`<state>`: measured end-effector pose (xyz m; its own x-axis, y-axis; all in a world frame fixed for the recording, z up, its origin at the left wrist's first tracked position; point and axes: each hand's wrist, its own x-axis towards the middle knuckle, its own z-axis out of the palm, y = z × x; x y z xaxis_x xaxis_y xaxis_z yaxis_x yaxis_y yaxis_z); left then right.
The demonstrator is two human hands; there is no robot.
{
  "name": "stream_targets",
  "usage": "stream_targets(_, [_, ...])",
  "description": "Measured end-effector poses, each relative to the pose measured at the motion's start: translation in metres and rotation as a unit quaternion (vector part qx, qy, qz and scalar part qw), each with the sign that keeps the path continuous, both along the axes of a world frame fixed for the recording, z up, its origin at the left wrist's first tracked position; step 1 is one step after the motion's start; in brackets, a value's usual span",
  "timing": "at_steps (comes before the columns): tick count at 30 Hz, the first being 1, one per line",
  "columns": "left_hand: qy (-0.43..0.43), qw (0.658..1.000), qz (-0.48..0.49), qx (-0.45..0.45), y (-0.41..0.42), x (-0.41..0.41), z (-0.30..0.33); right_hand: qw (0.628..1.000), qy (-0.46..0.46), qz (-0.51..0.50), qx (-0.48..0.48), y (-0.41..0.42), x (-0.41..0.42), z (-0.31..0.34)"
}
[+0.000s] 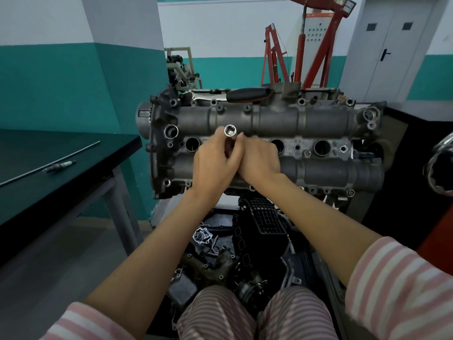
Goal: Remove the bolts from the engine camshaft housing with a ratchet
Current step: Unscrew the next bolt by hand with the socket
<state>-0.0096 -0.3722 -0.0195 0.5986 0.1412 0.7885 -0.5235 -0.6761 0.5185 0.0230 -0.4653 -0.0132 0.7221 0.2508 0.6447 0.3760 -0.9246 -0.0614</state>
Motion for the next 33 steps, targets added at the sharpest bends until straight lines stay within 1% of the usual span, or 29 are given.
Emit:
stream_targets(3, [-0.017,1.000,-0.022,0.013,0.003,-0.001,-0.003,1.000,0.010,-0.001,0.018,0.001,0.003,-0.001])
stream_targets(6, [-0.036,0.999,-0.022,0.022,0.007,-0.002,-0.008,0.999,-0.005,0.016,0.036,-0.001,0.000,-0.003])
stream_targets(8, [-0.046,0.998,-0.029,0.007,0.008,-0.001,-0.011,0.998,-0.015,0.036,0.054,-0.003,-0.002,-0.004])
stream_targets(11, [-0.058,0.998,-0.014,-0.027,0.009,0.001,-0.011,0.989,0.001,0.083,0.118,-0.008,-0.003,-0.001])
stream_targets(13, [-0.047,0.997,-0.015,-0.061,0.008,0.002,-0.009,0.980,0.027,0.109,0.164,-0.011,-0.001,0.001])
stream_targets(16, [-0.030,0.994,-0.045,-0.095,0.006,0.002,-0.008,0.972,0.041,0.116,0.199,-0.012,0.000,0.002])
stream_targets(19, [-0.025,0.994,-0.052,-0.093,0.006,0.003,-0.008,0.974,0.024,0.113,0.197,-0.011,-0.001,0.001])
stream_targets(24, [-0.046,0.998,-0.044,-0.004,0.008,-0.002,-0.008,0.974,0.007,0.143,0.177,-0.012,-0.004,-0.002])
stream_targets(26, [-0.051,0.998,-0.033,0.010,0.010,-0.001,-0.009,0.975,0.012,0.154,0.160,-0.013,-0.005,-0.003])
stream_targets(29, [-0.046,0.998,-0.041,-0.021,0.012,0.002,-0.009,0.977,0.011,0.154,0.146,-0.013,-0.005,-0.004])
stream_targets(33, [-0.027,0.993,-0.047,-0.101,0.007,0.004,-0.009,0.968,0.018,0.132,0.211,-0.010,-0.005,-0.003])
